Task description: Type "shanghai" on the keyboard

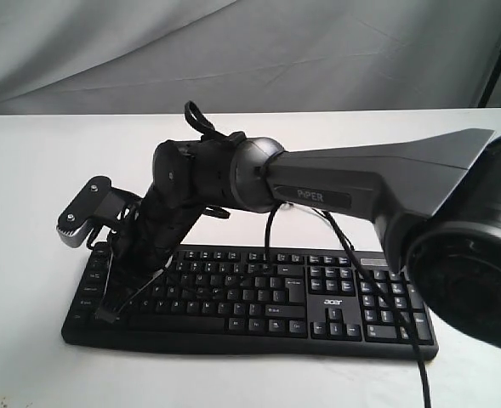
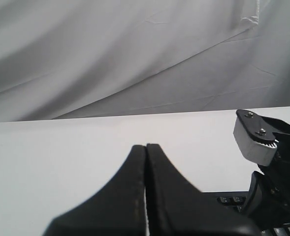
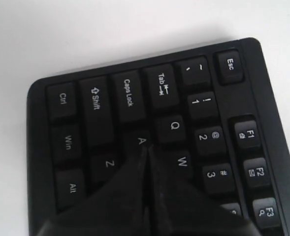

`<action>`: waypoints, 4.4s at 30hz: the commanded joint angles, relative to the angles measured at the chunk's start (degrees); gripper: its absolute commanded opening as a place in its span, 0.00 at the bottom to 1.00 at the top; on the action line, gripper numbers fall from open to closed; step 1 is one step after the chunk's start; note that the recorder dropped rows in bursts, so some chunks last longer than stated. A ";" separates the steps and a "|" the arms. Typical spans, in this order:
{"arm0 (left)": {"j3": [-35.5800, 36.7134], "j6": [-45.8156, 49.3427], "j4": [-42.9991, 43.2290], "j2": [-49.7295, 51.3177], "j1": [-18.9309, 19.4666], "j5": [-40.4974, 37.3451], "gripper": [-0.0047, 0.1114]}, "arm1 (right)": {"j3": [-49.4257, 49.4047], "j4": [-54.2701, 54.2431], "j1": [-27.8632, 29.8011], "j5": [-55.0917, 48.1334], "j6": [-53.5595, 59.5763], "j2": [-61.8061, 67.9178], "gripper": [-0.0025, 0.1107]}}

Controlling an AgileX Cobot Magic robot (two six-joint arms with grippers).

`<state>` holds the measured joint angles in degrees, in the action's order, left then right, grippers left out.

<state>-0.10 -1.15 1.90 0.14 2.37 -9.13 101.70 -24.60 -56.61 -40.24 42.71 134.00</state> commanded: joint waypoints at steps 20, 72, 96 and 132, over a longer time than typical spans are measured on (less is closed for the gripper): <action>0.10 -0.15 0.00 -0.14 -0.37 0.34 0.04 | -14.29 10.20 1.82 1.11 -8.07 -16.10 0.02; 0.10 -0.15 0.00 -0.14 -0.37 0.34 0.04 | -14.95 1.72 1.69 10.03 -0.77 -12.24 0.02; 0.10 -0.15 0.00 -0.14 -0.37 0.34 0.04 | 3.74 1.77 -2.08 0.81 -0.89 1.31 0.02; 0.10 -0.15 0.00 -0.14 -0.37 0.34 0.04 | -26.64 5.60 1.27 12.60 -8.53 -18.28 0.02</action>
<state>-0.10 -1.15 1.90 0.14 2.37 -9.13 76.96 -17.80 -55.50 -30.32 34.42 116.56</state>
